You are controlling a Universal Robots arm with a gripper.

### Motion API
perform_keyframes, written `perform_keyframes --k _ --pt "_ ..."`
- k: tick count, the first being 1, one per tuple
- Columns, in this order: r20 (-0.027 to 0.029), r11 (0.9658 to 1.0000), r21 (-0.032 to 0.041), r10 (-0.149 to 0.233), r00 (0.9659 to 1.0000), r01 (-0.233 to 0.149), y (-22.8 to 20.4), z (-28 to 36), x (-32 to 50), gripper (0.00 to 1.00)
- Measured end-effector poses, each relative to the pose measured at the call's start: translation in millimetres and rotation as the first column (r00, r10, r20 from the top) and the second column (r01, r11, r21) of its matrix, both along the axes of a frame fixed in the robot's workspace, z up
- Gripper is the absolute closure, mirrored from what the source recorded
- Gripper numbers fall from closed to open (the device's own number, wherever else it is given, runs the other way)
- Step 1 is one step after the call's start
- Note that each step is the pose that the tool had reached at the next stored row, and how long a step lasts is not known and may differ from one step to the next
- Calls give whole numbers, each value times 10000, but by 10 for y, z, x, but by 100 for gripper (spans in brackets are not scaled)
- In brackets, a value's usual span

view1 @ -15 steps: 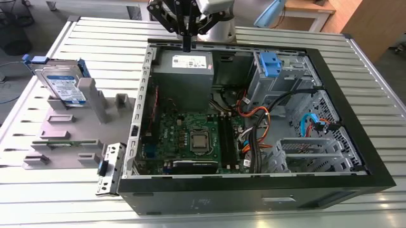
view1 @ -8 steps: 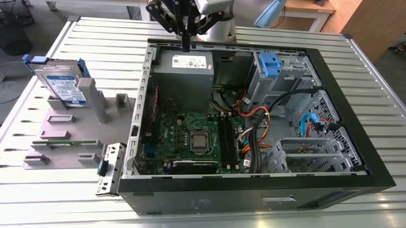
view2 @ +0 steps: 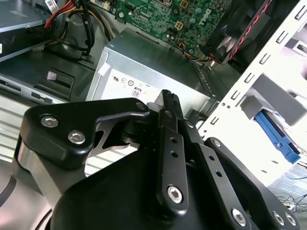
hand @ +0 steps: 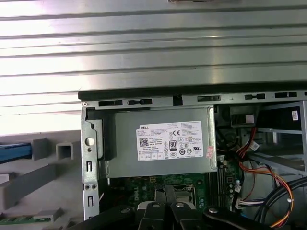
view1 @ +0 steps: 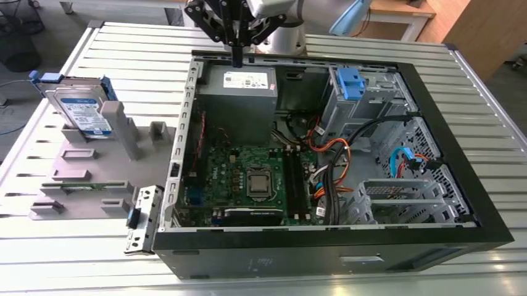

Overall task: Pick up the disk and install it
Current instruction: 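Reach for the disk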

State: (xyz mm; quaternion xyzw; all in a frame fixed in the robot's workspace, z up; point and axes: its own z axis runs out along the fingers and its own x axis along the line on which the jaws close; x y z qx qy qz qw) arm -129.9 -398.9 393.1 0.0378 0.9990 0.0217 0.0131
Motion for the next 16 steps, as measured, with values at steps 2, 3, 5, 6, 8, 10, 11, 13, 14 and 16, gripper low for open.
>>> perform_keyframes --k 2,3,5,6,8,10,11,13,14,16 --pt "0 10000 0 0 10000 0 0 0 -3 89" --pt "0 10000 0 0 10000 0 0 0 -4 89" --pt "0 10000 0 0 10000 0 0 0 -5 89" --pt "0 10000 0 0 10000 0 0 0 -6 89" --pt "1 10000 0 -3 10000 3 0 -1 -12 89" --pt "0 10000 0 -1 10000 1 0 0 -17 89" --pt "0 10000 0 -1 10000 1 0 -1 -20 89" --pt "0 10000 0 0 10000 0 0 0 -24 89" --pt "0 10000 -1 0 10000 0 0 0 -26 89" --pt "0 10000 0 -1 10000 1 0 -1 -30 89"
